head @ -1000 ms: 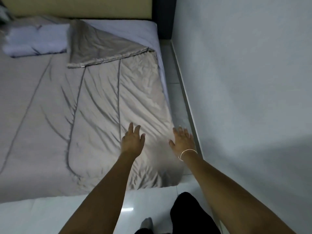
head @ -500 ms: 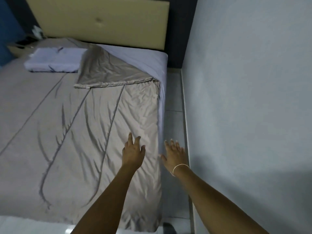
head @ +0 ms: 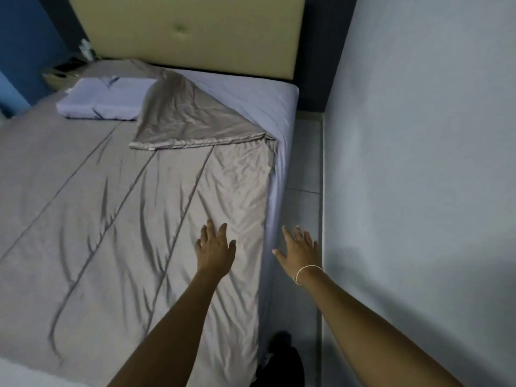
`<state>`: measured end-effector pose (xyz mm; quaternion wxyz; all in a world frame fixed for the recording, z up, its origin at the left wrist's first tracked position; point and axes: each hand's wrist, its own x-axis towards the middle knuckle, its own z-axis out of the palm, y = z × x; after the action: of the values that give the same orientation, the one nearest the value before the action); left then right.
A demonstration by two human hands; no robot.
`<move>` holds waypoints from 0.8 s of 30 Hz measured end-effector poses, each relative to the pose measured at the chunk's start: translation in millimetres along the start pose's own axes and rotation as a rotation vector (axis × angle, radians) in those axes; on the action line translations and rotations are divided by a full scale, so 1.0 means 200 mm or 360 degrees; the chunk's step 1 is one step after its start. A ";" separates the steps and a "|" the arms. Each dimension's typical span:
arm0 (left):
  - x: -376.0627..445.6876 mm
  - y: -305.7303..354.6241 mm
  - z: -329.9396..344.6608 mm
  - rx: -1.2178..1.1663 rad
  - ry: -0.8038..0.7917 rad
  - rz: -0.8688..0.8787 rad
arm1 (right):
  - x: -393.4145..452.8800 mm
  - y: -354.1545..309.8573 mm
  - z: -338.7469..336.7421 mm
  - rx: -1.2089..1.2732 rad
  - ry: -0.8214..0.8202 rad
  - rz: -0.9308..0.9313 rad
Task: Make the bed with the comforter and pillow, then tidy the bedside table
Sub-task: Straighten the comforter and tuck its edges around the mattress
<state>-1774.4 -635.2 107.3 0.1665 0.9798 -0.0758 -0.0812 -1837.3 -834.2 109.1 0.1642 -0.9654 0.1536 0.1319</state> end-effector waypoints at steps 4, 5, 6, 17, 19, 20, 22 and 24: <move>0.36 0.08 0.06 -0.0018 -0.0015 -0.0093 | 0.39 0.07 -0.13 -0.0011 -0.0027 -0.0043; 0.45 0.10 0.07 -0.0028 -0.0018 -0.0113 | 0.49 0.09 -0.17 -0.0020 -0.0033 -0.0040; 0.55 0.12 0.08 -0.0037 -0.0025 -0.0134 | 0.61 0.09 -0.22 -0.0024 -0.0036 -0.0038; 1.47 0.38 -0.05 -0.0059 -0.0041 -0.0210 | 1.59 0.02 -0.63 -0.0019 -0.0020 -0.0172; 1.64 0.42 -0.06 -0.0061 -0.0019 -0.0231 | 1.77 0.03 -0.69 -0.0041 -0.0021 -0.0183; 1.72 0.45 -0.06 -0.0070 -0.0014 -0.0247 | 1.86 0.04 -0.71 -0.0058 -0.0033 -0.0192; 1.90 0.49 -0.06 -0.0114 0.0012 -0.0271 | 2.07 0.06 -0.74 -0.0081 -0.0055 -0.0245; 2.08 0.53 -0.06 -0.0107 0.0029 -0.0279 | 2.28 0.08 -0.79 -0.0108 -0.0080 -0.0300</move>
<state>-1379.3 -804.2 98.5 0.1922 0.9772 0.0145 -0.0891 -1391.4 -1020.6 109.1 0.1469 -0.9770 0.0533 0.1451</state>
